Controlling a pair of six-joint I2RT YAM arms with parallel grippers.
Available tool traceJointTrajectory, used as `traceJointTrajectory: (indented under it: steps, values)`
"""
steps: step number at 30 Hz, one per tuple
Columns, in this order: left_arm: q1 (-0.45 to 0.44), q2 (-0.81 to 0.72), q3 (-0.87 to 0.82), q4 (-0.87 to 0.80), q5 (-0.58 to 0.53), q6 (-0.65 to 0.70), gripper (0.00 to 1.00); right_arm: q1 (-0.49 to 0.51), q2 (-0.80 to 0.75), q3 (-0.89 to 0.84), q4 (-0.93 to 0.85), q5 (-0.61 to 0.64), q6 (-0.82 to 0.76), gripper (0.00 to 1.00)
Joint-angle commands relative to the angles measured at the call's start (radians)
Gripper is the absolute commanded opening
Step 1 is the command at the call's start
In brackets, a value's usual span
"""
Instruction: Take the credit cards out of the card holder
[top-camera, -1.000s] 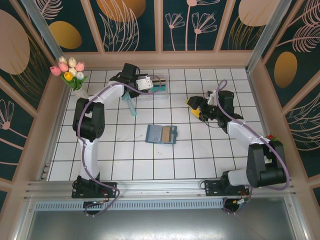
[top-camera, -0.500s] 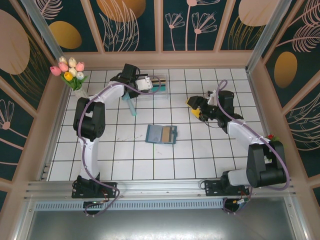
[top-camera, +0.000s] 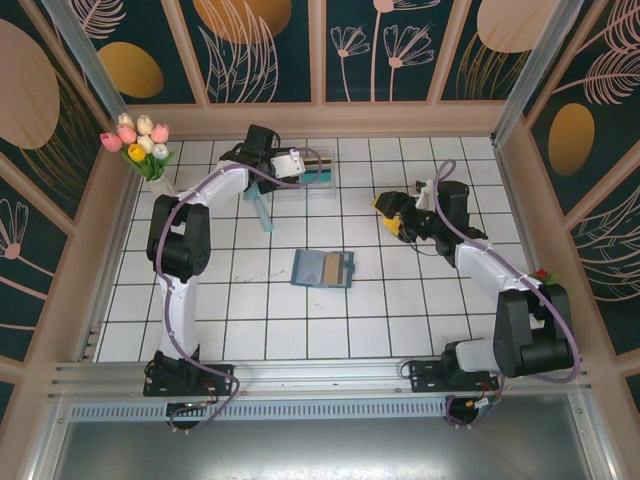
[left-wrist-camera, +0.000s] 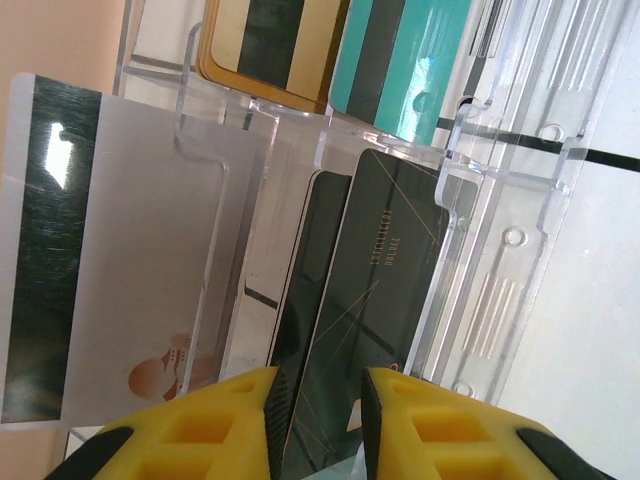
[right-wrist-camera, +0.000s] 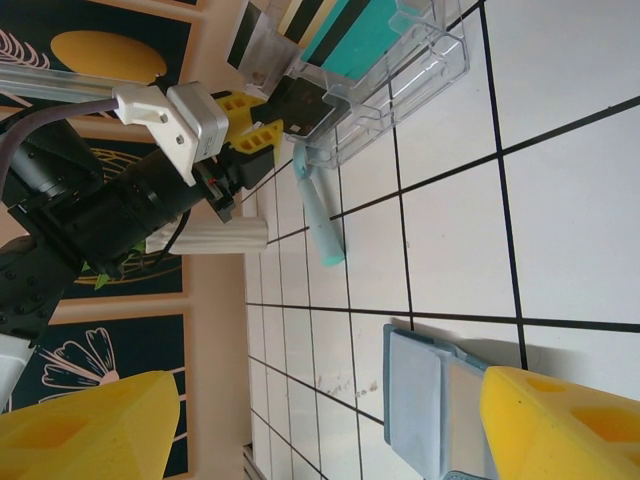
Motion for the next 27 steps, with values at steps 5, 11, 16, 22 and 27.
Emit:
traceJointTrajectory:
  steps: [5,11,16,22,27]
  values:
    - [0.01,-0.119,0.026,-0.069,0.12,-0.11,0.32,0.002,-0.037,0.014,-0.035,0.024,-0.019,0.8]
    - [0.01,-0.255,-0.088,0.03,0.174,-0.341,0.41,0.031,-0.045,0.017,-0.064,0.063,-0.04,0.8]
    - [0.01,-0.33,-0.169,0.152,0.041,-0.757,0.52,0.086,0.014,0.093,-0.164,0.189,-0.112,0.79]
    - [0.01,-0.325,-0.217,0.119,-0.04,-1.263,0.57,0.174,0.178,0.254,-0.224,0.321,-0.195,0.77]
    - [0.012,-0.37,-0.353,0.225,-0.104,-1.475,0.88,0.189,0.319,0.351,-0.168,0.334,-0.189,0.75]
